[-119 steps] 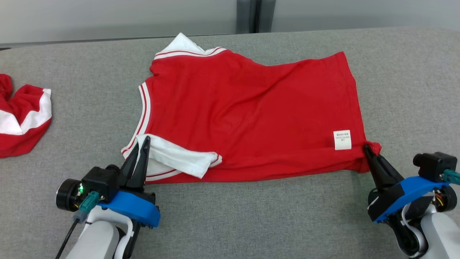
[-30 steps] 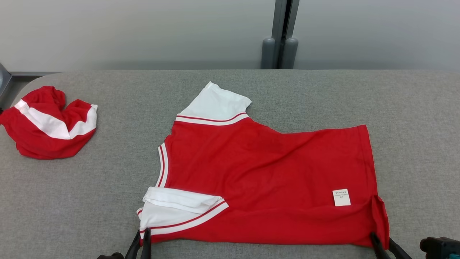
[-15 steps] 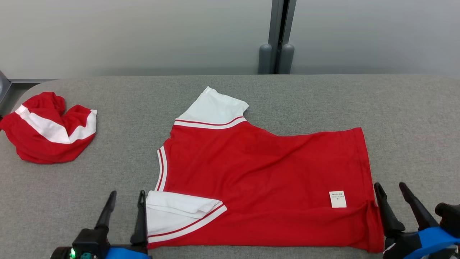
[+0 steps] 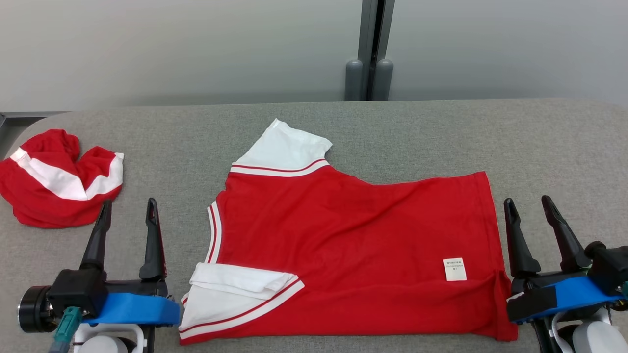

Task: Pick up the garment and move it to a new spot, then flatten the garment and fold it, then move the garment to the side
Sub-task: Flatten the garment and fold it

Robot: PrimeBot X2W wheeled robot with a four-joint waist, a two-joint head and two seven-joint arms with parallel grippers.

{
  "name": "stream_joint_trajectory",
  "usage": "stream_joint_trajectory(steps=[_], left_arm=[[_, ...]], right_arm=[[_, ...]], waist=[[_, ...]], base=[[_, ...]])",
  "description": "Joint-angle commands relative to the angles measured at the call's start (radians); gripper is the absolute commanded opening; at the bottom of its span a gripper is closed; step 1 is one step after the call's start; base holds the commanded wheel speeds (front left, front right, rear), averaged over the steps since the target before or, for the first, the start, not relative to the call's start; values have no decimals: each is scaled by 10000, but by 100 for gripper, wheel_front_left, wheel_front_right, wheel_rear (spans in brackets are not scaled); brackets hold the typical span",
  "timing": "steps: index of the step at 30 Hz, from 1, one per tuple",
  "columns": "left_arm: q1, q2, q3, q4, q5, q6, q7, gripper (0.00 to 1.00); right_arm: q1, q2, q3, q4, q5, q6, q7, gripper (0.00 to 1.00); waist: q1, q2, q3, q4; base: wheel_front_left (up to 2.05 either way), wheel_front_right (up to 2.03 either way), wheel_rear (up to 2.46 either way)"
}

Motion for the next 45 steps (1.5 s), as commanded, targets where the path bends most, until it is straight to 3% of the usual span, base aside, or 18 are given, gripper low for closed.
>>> stream_joint_trajectory(steps=[1, 9, 33, 39, 45], left_arm=[[-242, 31, 129, 83, 39, -203, -46, 100], [-328, -38, 572, 696, 154, -768, -46, 100], [-353, -539, 1261, 1681, 831, -1201, -47, 100], [-1076, -410, 1183, 1714, 1005, -1346, -48, 100], [-3010, 3, 798, 2045, 993, -1696, 35, 100]], right_arm=[[-225, 120, -109, 164, -167, 1, -134, 100], [-449, 425, -84, 730, -557, 1, -350, 100], [-682, 642, -181, 1852, -798, 1, -604, 100], [-1282, 272, -176, 1745, -878, 1, -539, 100], [-2538, -258, -83, 1640, -805, 1, 1, 100]], waist=[[0, -1, -31, -12], [0, -1, -116, -54], [0, -1, -252, -41], [0, -1, 16, -123], [0, -1, 630, -308]], base=[[0, 0, 0], [0, 0, 0], [0, 0, 0], [0, 0, 0], [0, 0, 0]])
